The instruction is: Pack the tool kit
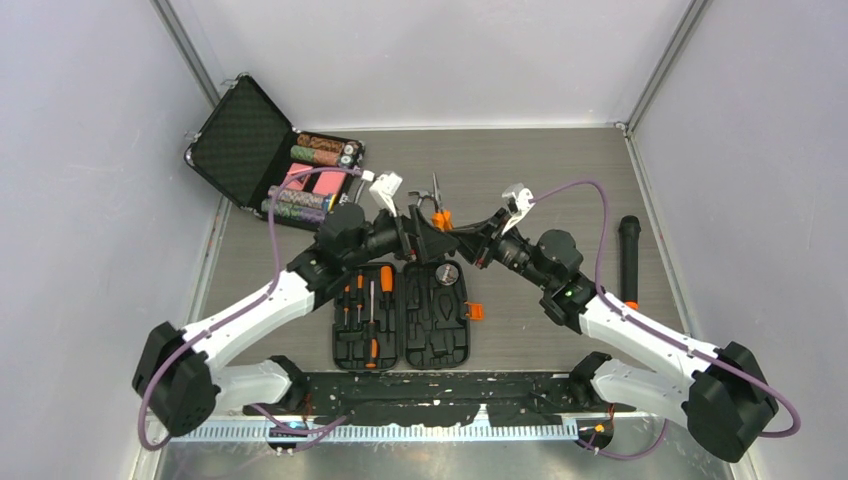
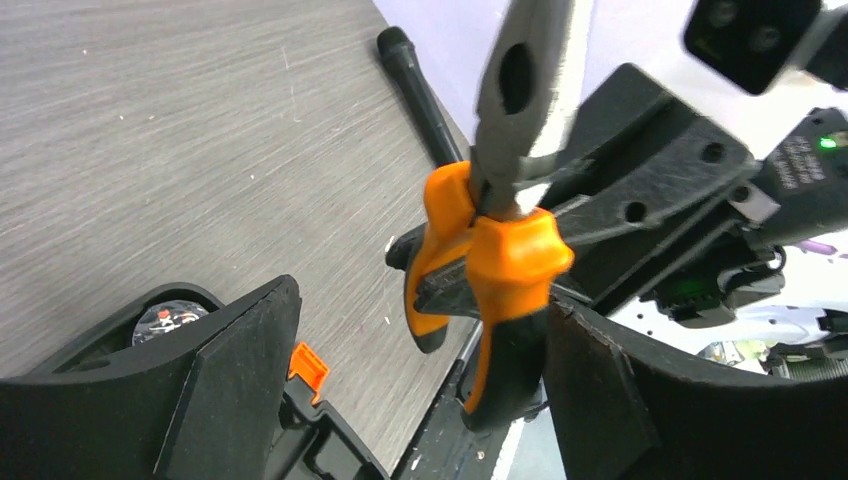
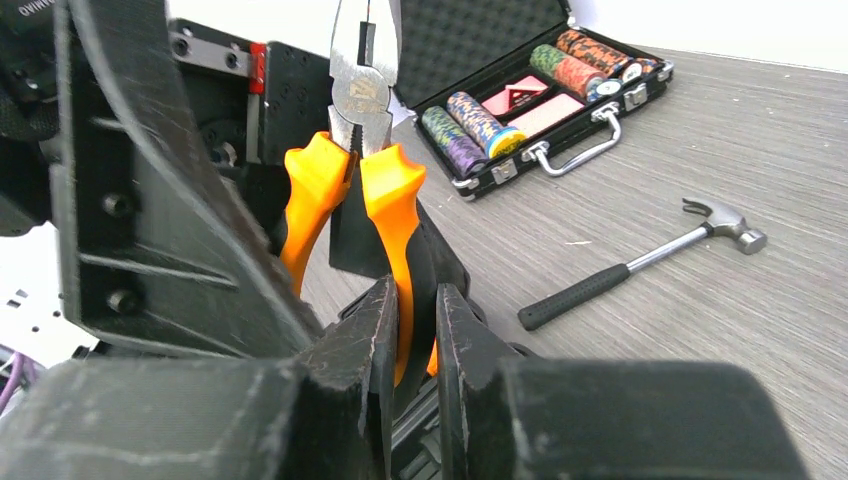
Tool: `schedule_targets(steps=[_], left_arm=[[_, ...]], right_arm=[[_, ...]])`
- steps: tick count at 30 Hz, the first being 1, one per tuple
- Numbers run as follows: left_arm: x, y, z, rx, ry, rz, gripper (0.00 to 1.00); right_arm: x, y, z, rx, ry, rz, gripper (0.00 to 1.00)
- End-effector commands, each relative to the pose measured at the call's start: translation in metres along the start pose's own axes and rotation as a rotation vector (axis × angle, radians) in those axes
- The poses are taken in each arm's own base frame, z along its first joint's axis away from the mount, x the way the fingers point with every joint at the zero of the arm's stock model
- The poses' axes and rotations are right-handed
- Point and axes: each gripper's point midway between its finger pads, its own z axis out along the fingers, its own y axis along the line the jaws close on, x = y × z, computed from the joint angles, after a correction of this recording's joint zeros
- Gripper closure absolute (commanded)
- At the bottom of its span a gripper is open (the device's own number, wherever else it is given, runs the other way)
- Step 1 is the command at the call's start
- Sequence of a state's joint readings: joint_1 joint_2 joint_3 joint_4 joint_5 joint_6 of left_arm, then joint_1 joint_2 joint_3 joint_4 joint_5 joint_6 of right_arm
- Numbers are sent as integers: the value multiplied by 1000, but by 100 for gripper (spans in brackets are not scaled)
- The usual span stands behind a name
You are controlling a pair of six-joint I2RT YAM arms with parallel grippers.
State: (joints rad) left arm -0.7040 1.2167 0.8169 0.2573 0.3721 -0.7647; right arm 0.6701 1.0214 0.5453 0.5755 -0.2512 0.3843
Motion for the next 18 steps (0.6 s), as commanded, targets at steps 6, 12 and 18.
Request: schedule_targets(steps=[6,12,18], left_arm=[[-57,-7,-59,-38,-169,203,7],[-62,-9,-87,-85,-9,439,6],[-58,-8,-111,-63,145,732,6]], right_arm=[[-24,29,-3,-117,-42,-60,95],[-14,38,-2,-184,79,-150,95],[-8,43,-8,-247,175,-291,95]])
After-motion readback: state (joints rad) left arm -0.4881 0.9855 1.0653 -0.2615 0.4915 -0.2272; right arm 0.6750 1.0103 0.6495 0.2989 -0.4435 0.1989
